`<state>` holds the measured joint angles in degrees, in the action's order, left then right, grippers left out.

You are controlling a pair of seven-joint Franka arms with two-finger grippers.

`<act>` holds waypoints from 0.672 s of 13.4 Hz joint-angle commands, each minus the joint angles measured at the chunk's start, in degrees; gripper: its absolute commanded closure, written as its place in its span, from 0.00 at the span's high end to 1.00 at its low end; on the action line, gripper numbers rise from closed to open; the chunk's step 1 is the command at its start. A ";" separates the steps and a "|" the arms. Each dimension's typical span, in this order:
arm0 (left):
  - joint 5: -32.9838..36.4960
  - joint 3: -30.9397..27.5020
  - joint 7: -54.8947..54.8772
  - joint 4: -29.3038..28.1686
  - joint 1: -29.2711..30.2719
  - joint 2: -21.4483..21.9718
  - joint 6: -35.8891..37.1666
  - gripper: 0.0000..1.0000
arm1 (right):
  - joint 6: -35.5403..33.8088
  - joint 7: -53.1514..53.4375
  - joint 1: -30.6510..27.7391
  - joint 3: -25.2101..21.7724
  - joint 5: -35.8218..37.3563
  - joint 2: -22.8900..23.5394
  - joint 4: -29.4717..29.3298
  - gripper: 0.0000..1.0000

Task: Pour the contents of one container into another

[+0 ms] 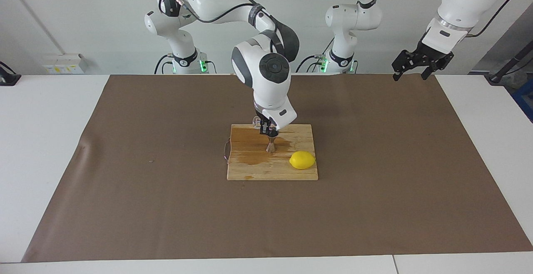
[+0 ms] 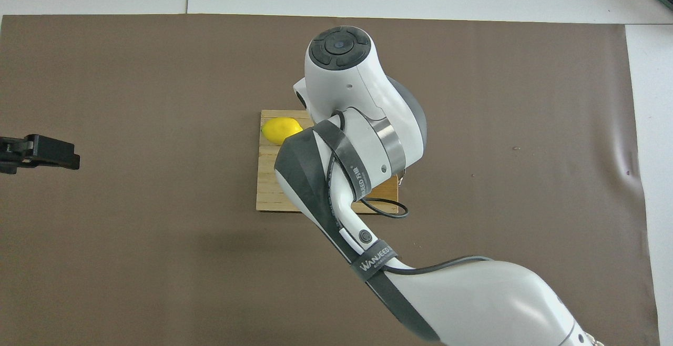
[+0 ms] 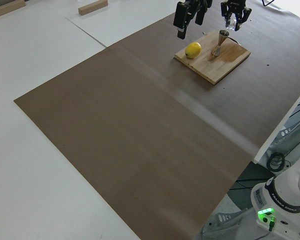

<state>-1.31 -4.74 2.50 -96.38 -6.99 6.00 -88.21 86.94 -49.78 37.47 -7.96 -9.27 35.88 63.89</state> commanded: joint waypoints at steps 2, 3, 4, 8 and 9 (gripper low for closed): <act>0.96 0.00 -0.22 -1.44 -0.04 1.47 0.06 1.00 | -2.30 1.53 0.32 -0.12 2.06 1.39 -2.72 0.21; 0.96 0.00 -0.22 -1.44 0.05 1.39 0.06 1.00 | -2.30 1.53 0.67 -0.12 2.06 1.39 -2.72 0.21; 0.96 0.00 -0.13 -1.44 -0.04 1.39 0.06 1.00 | -2.30 1.62 0.76 -0.12 2.41 1.39 -2.72 0.21; 0.96 0.00 -0.13 -1.35 0.05 1.39 0.06 1.00 | -4.14 1.71 0.76 -0.12 2.76 2.88 -5.88 0.21; 0.96 0.00 -0.22 -1.44 -0.04 1.47 0.06 1.00 | -4.23 1.71 0.76 -0.12 2.85 3.06 -5.97 0.21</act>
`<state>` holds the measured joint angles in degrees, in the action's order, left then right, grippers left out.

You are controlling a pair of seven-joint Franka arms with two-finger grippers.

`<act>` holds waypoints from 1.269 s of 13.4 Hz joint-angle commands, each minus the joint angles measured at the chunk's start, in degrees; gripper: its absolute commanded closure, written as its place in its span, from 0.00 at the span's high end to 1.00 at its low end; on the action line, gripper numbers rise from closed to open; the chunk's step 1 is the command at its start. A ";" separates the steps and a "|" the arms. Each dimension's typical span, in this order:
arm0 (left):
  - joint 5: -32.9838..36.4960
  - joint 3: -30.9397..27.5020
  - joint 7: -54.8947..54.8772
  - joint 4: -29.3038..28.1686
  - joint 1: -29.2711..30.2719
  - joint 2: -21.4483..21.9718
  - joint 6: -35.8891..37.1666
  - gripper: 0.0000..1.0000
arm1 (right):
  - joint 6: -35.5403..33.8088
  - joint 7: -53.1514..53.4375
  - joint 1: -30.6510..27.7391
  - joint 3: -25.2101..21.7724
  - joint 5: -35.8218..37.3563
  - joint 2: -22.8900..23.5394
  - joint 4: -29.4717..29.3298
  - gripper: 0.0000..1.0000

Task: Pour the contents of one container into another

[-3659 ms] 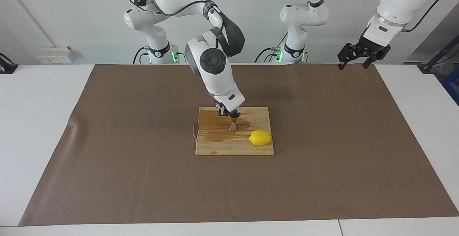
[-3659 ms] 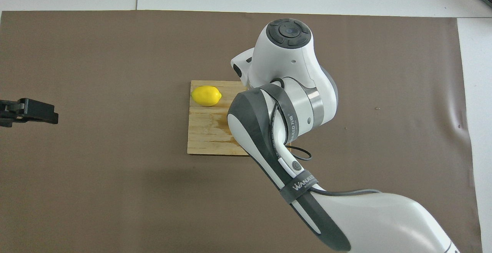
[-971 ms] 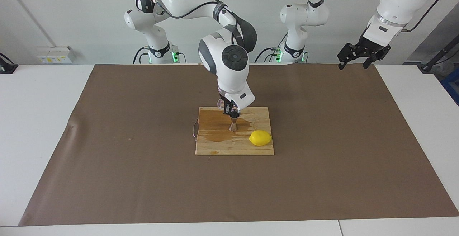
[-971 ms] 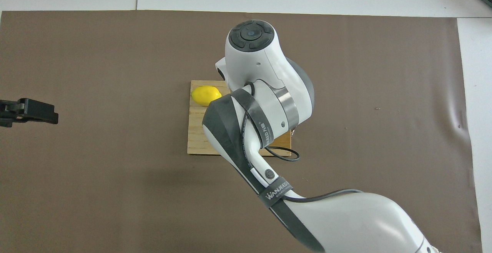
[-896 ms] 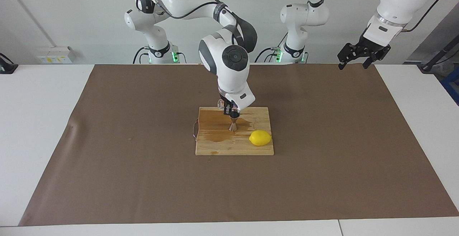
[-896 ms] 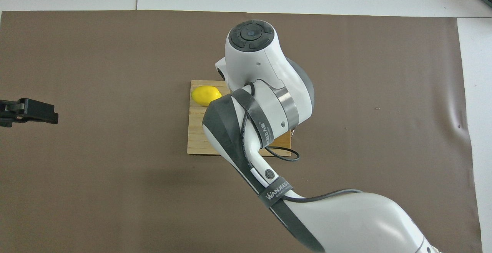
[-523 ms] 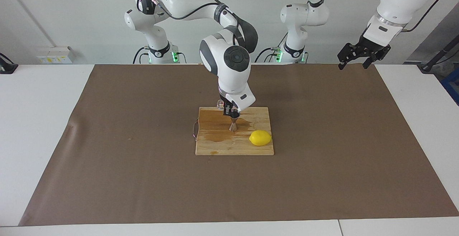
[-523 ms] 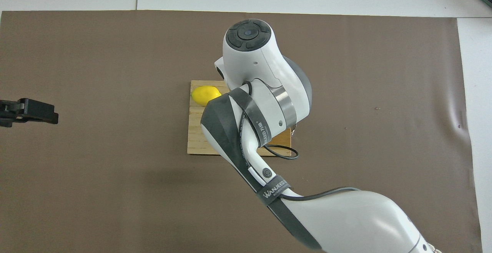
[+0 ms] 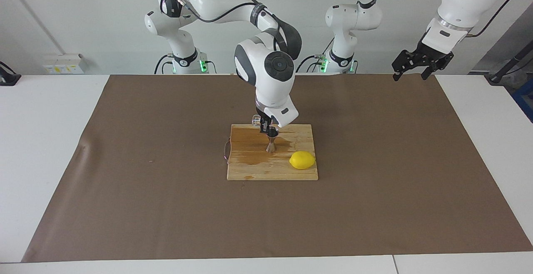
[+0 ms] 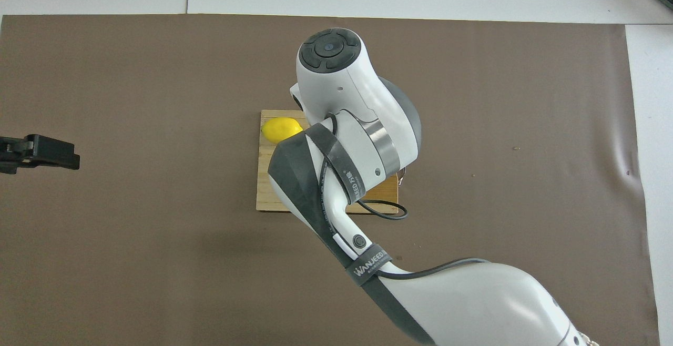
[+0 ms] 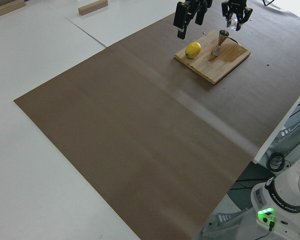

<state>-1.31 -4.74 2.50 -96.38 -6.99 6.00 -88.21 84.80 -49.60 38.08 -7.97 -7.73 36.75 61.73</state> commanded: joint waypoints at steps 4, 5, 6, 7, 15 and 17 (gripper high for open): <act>0.96 0.00 -0.13 -1.44 0.05 1.47 0.06 1.00 | -2.88 1.52 0.24 -0.12 2.19 2.10 -3.99 0.21; 0.96 0.00 -0.13 -1.44 0.05 1.47 0.06 1.00 | -3.06 1.52 0.24 -0.21 2.19 2.10 -3.99 0.21; 0.96 0.00 -0.13 -1.44 0.05 1.47 0.06 1.00 | -3.49 1.70 0.24 -0.12 2.28 2.10 -4.51 0.21; 0.96 0.00 -0.22 -1.44 0.05 1.39 0.06 1.00 | -3.76 1.78 0.24 -0.12 2.36 2.19 -5.04 0.21; 0.96 0.00 -0.22 -1.44 0.05 1.39 0.06 1.00 | -5.26 1.87 1.29 -0.21 3.51 2.10 -6.19 0.21; 0.96 0.00 -0.13 -1.44 0.05 1.39 0.06 1.00 | -5.34 2.31 1.29 -0.21 3.60 2.10 -6.36 0.21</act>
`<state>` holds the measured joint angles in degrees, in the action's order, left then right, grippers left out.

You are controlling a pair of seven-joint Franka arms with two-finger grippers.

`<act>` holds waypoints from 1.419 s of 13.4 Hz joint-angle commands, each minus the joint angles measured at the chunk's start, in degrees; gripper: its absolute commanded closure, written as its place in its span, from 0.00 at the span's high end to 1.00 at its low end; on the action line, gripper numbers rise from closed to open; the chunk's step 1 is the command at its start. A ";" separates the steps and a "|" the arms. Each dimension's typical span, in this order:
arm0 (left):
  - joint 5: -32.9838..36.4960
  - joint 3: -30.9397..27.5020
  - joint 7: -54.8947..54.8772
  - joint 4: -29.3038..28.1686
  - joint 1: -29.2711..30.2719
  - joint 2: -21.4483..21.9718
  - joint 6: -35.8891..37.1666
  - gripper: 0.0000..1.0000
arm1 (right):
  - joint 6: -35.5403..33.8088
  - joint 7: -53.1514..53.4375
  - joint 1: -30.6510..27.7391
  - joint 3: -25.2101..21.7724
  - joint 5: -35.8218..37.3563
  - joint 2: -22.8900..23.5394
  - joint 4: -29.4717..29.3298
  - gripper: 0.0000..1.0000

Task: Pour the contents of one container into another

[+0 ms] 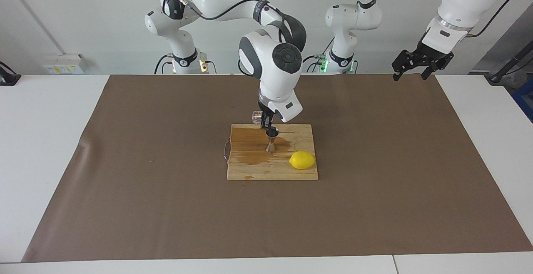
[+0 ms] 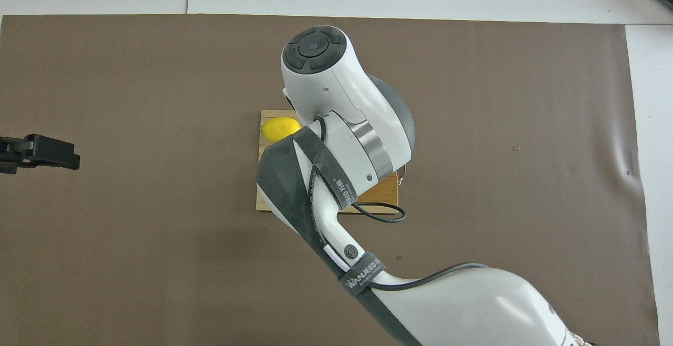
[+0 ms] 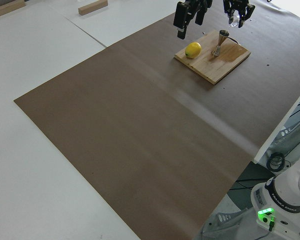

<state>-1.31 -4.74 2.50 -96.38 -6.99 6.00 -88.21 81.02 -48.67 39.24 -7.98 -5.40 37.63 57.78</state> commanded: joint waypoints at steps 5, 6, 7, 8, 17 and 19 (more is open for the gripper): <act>0.96 0.00 -0.22 -1.44 0.05 1.47 0.05 1.00 | -2.00 1.30 0.40 -0.10 2.76 1.31 -2.41 0.21; 0.96 0.00 -0.22 -1.44 0.05 1.47 0.05 1.00 | -2.09 1.38 0.66 -0.10 2.85 1.31 -2.41 0.21; 0.96 0.00 -0.13 -1.35 0.05 1.47 0.05 1.00 | -2.09 1.38 0.66 -0.19 2.85 1.39 -2.41 0.21; 0.96 0.00 -0.22 -1.35 -0.04 1.47 0.05 1.00 | -2.09 1.38 0.75 -0.10 2.85 1.48 -2.41 0.21; 0.96 0.00 -0.22 -1.35 -0.04 1.39 0.05 1.00 | -3.58 -1.69 0.84 -0.01 4.34 2.01 -2.41 0.21; 0.96 0.00 -0.13 -1.44 -0.04 1.47 0.05 1.00 | -3.41 -1.96 0.75 0.07 4.34 1.92 -2.49 0.21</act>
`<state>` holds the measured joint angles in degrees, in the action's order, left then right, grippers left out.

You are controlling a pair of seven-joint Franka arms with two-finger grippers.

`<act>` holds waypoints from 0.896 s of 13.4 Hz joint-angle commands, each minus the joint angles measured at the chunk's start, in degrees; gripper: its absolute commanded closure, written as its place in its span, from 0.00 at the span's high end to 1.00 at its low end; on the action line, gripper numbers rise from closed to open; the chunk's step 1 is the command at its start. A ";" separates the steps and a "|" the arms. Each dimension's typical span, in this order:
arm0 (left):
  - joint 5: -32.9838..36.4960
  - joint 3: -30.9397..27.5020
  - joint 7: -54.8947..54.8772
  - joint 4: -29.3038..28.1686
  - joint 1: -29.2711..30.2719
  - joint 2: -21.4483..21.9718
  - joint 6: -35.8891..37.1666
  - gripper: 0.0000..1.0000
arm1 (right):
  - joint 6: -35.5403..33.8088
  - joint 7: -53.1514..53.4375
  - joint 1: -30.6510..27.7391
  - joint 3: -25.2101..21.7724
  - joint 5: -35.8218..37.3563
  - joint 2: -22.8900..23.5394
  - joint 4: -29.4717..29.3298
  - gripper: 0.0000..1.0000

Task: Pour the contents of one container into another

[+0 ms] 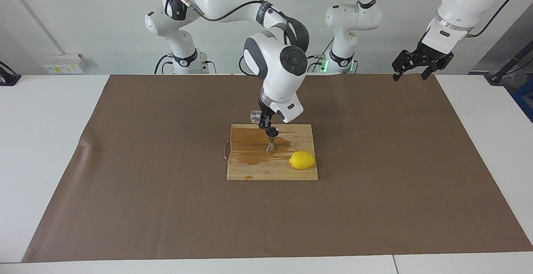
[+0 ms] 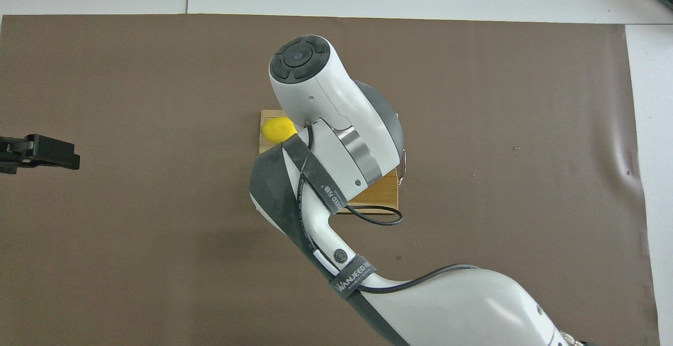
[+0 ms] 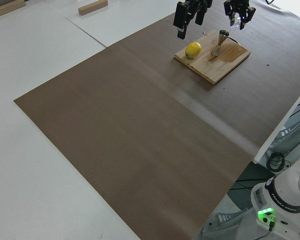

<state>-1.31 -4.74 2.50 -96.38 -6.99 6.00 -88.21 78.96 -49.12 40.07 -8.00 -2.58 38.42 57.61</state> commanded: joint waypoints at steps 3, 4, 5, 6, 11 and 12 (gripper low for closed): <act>0.96 0.00 -0.22 -1.35 -0.04 1.39 0.05 1.00 | -0.66 -1.59 -0.08 0.26 1.52 1.22 -2.33 0.21; 0.96 0.00 -0.13 -1.35 0.05 1.39 0.05 1.00 | 0.04 -1.59 -0.08 0.35 1.43 1.22 -2.77 0.21; 0.96 0.00 -0.22 -1.35 0.05 1.39 0.05 1.00 | 0.05 -1.76 -0.08 0.53 1.52 1.31 -3.12 0.21; 0.96 0.00 -0.13 -1.44 0.05 1.47 0.05 1.00 | -0.13 -2.55 -0.08 0.53 1.43 1.31 -3.12 0.21; 0.96 0.00 -0.22 -1.44 0.05 1.47 0.05 1.00 | 0.84 -5.01 -0.08 0.53 1.52 2.18 -3.21 0.21; 0.96 0.00 -0.13 -1.44 0.05 1.47 0.05 1.00 | 1.27 -5.10 -0.08 0.53 1.52 2.27 -3.21 0.21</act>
<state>-1.31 -4.74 2.50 -96.38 -6.99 6.00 -88.21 79.76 -52.77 40.17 -7.88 -2.56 39.02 56.48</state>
